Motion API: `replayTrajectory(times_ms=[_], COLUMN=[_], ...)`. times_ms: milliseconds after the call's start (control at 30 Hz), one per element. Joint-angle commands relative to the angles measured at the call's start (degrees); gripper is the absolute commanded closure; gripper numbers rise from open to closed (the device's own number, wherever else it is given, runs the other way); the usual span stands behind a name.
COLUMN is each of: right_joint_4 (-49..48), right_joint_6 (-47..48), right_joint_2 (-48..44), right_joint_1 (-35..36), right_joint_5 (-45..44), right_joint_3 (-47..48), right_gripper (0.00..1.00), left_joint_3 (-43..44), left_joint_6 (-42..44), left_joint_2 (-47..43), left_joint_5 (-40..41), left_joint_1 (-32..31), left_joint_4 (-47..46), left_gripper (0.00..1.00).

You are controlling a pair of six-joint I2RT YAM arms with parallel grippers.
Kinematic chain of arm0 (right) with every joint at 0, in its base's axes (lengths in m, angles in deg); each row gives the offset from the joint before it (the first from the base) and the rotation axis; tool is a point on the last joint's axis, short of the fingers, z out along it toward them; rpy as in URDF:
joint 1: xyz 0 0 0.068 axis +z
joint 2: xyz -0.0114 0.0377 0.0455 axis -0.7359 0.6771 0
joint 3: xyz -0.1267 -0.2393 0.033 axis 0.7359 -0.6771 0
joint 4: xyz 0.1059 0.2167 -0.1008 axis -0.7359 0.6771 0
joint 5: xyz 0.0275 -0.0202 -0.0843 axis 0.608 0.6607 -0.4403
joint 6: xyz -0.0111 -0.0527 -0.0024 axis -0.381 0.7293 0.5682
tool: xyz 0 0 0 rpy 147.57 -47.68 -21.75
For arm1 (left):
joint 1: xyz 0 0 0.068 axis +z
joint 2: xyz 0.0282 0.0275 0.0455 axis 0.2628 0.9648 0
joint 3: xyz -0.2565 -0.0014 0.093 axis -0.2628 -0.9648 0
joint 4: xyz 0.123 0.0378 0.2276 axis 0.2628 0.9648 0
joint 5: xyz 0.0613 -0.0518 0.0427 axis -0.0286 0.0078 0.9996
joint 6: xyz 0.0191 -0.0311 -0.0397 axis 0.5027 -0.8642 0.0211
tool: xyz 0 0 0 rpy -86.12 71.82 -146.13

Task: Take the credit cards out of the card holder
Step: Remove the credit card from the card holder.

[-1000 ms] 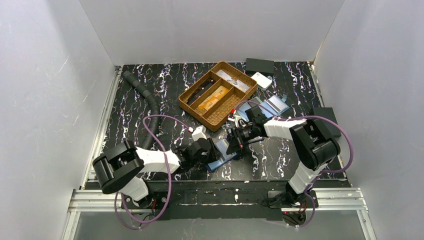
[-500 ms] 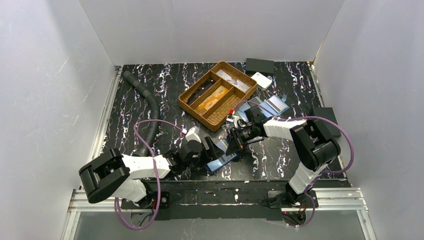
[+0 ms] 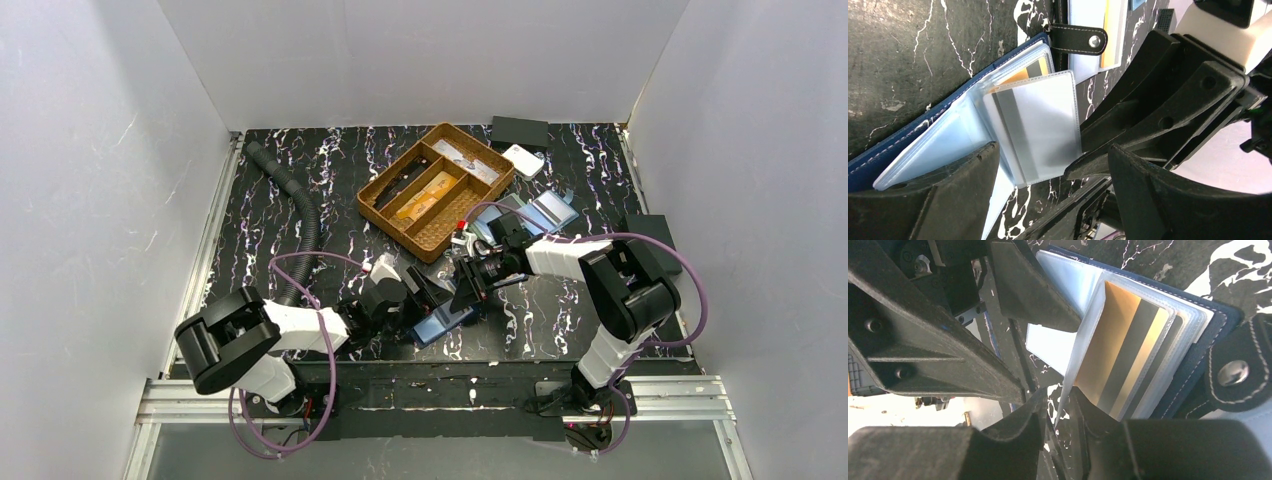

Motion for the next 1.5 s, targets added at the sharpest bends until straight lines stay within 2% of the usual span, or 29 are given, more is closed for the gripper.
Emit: replayTrajectory(times_ms=[0,500,567,667,900,1100,1333,1467], right_joint_4=[-0.51,-0.69,-0.80,-0.86,5.89,16.90,18.76,18.97], right_joint_6=[0.86,1.43,1.64,2.25,10.76,22.26,24.21,24.36], right_joint_2=[-2.10,-2.70,-2.80,-2.99,-1.79,0.17,1.36,1.58], right_joint_1=[0.72,1.33,1.55,2.73,4.42,4.42,4.42,4.41], right_joint_5=[4.42,6.43,7.36,9.58,11.50,13.30,11.34,10.40], right_joint_3=[1.71,1.62,1.49,1.23,3.49,7.01,7.81,7.95], right_gripper=[0.68,0.62,0.62,0.58,0.51,0.43,0.41,0.41], left_joint_3=[0.07,-1.10,-0.76,-0.90,-4.75,-9.23,-11.59,-12.29], left_joint_6=[-3.75,-8.11,-8.30,-7.65,-5.50,-4.47,-2.69,-2.90], left_joint_2=[1.66,2.02,2.62,3.00,-0.60,-4.36,-5.88,-6.45], left_joint_5=[3.07,4.06,3.23,1.99,0.93,0.03,-1.20,-0.73], left_joint_1=[0.71,0.98,1.01,1.01,1.01,1.01,1.01,1.01], left_joint_4=[-0.42,-0.34,-0.34,-0.40,-0.34,-0.24,-0.25,-0.25], left_gripper=[0.23,0.26,0.29,0.40,0.52,0.53,0.49,0.52])
